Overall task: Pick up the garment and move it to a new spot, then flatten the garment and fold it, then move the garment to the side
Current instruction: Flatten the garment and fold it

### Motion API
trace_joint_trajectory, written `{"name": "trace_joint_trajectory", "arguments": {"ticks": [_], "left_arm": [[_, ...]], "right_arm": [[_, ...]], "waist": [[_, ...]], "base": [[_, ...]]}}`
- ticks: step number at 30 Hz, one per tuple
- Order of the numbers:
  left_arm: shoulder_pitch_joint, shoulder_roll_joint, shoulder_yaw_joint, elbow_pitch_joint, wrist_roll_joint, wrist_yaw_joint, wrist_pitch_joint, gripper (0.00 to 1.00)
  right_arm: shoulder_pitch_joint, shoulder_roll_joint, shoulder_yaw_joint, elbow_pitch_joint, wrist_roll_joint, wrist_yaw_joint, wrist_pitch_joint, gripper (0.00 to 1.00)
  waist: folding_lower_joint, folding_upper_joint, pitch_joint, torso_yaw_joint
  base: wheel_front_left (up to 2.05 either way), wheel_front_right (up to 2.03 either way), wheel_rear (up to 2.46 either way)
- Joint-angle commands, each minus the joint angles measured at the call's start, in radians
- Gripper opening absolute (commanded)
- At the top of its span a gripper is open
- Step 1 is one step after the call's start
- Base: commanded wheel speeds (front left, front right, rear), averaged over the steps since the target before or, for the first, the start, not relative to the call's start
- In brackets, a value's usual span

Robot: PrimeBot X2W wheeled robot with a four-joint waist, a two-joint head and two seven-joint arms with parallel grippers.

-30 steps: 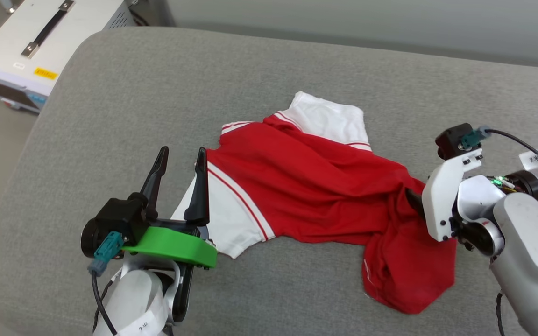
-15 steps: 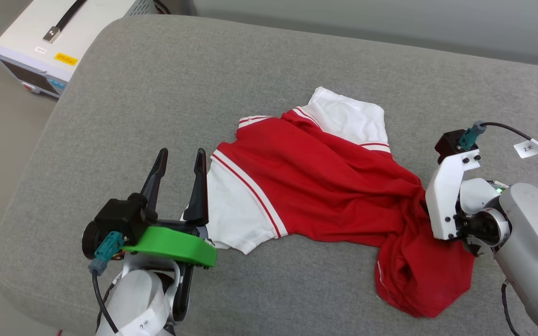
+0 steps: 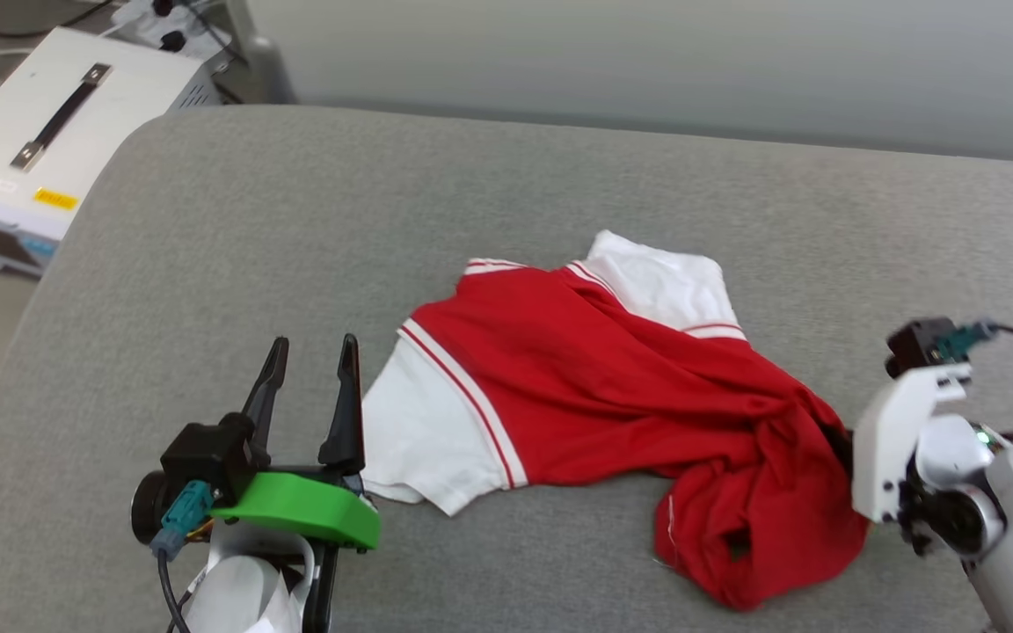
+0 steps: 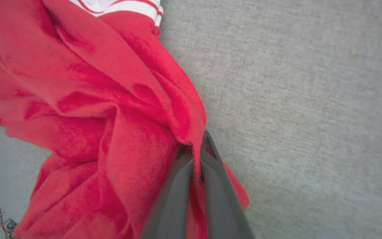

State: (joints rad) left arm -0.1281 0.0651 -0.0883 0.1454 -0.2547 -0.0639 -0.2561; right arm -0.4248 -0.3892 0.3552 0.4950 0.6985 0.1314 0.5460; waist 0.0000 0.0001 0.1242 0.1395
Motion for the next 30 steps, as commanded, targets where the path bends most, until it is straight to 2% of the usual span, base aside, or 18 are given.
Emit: {"name": "trace_joint_trajectory", "arguments": {"ticks": [1,5,9,15,18,20,21,24,30], "left_arm": [[0.018,0.005,0.005,0.0,0.009,-0.004,-0.006,1.0],[0.043,0.012,0.008,0.01,0.01,-0.007,-0.006,1.0],[0.062,0.015,0.004,0.026,0.008,-0.007,-0.006,1.0],[0.076,0.016,-0.011,0.045,0.002,-0.01,0.0,1.0],[0.077,0.017,-0.017,0.05,0.001,-0.01,0.002,1.0],[0.077,0.018,-0.019,0.053,0.0,-0.01,0.004,1.0],[0.078,0.019,-0.021,0.055,-0.001,-0.01,0.006,1.0],[0.078,0.022,-0.025,0.059,-0.003,-0.011,0.009,1.0],[0.081,0.026,-0.029,0.062,-0.009,-0.009,0.012,1.0]], "right_arm": [[0.049,-0.012,-0.027,-0.019,-0.024,-0.001,-0.011,0.0],[0.219,0.012,-0.161,-0.112,-0.098,-0.001,-0.032,0.0],[0.4,0.095,-0.285,-0.219,-0.186,-0.001,-0.022,0.0],[0.622,0.265,-0.34,-0.37,-0.266,-0.001,0.05,0.0],[0.672,0.303,-0.342,-0.41,-0.285,-0.001,0.065,0.01],[0.684,0.315,-0.349,-0.43,-0.3,-0.001,0.057,0.42],[0.684,0.32,-0.353,-0.443,-0.309,-0.001,0.043,1.0],[0.674,0.326,-0.37,-0.473,-0.334,-0.001,-0.009,1.0],[0.65,0.333,-0.425,-0.532,-0.369,-0.001,-0.202,1.0]], "waist": [[0.0,-0.0001,-0.046,-0.06],[0.0,-0.0001,-0.062,-0.095],[0.0,-0.0001,-0.073,-0.118],[0.0,-0.0001,-0.081,-0.127],[0.0,-0.0001,-0.081,-0.128],[0.0,-0.0001,-0.08,-0.128],[0.0,-0.0001,-0.081,-0.128],[0.0,-0.0001,-0.083,-0.126],[0.0,-0.0001,-0.087,-0.122]], "base": [[0.0,0.0,0.0],[0.0,0.0,0.0],[0.0,0.0,0.0],[0.0,0.0,0.0],[0.0,0.0,0.0],[0.0,0.0,0.0],[0.0,0.0,0.0],[0.0,0.0,0.0],[0.0,0.0,0.0]]}}
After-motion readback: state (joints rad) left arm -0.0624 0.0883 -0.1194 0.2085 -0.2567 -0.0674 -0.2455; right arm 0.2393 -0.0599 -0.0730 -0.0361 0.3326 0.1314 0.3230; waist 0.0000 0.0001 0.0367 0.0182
